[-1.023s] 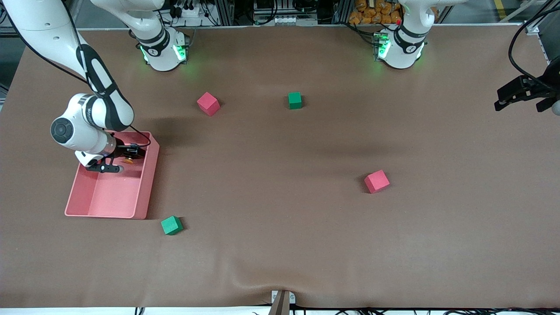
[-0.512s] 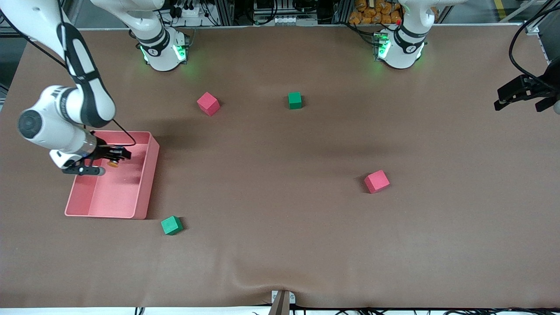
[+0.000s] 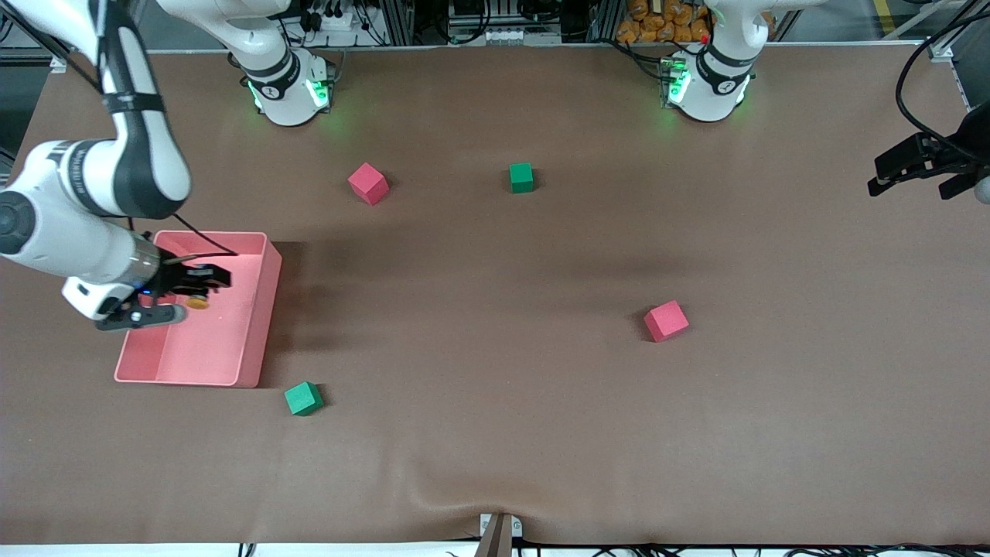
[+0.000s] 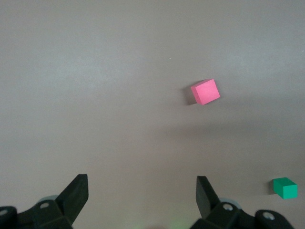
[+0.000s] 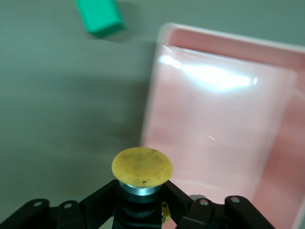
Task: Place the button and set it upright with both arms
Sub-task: 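Carry the button to the table middle and lower it with the right gripper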
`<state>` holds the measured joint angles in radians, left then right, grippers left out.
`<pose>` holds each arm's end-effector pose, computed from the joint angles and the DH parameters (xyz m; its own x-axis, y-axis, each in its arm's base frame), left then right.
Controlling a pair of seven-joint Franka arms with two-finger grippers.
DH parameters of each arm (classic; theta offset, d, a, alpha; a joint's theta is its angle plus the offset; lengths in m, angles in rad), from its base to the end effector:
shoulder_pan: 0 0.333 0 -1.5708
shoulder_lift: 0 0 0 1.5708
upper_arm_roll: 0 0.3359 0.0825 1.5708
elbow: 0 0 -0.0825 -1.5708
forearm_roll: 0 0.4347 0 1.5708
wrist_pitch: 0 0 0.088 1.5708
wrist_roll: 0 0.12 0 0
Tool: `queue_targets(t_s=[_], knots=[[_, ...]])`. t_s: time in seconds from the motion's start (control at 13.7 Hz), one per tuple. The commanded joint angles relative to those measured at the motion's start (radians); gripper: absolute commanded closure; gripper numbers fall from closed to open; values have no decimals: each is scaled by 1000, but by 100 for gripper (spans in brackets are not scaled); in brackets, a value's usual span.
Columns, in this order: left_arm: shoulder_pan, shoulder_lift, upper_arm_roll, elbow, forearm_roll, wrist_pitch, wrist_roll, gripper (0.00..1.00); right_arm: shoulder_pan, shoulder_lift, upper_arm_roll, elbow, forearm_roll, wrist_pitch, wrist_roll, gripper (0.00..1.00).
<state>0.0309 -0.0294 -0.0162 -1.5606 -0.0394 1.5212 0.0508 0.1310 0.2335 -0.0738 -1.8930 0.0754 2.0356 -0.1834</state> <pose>0.5905 0.0036 0.6500 0.9992 -0.0380 -0.0080 -0.0377 -0.9985 0.0393 0.6462 0.0438 0.3544 0.9754 0.2054 -0.0806 0.2007 -0.9776 -0.0627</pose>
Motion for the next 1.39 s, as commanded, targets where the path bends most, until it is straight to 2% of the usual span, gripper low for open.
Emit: queue_targets(t_s=[0.0,0.22,0.51,0.8,0.95,1.1,1.32], knots=[[9,-6,-2,-6,-17,0,20,0,131,114,-9,107,52,-12,28,100],[7,-7,-2,-10,-17,-4,20,0,260,239,-9,227,133,-2,155,100],[6,0,-5,-10,-16,-4,20,0,430,426,-9,388,138,101,407,100],[6,3,-7,-13,-13,-3,20,0,544,521,-7,442,165,273,484,100],[4,3,-8,-16,-11,-4,18,0,608,556,-7,452,213,374,522,100],[6,3,-8,-15,-11,-4,18,0,662,625,-7,523,231,425,606,100],[6,3,-8,-13,-11,-3,18,0,742,734,-9,655,230,431,772,100]])
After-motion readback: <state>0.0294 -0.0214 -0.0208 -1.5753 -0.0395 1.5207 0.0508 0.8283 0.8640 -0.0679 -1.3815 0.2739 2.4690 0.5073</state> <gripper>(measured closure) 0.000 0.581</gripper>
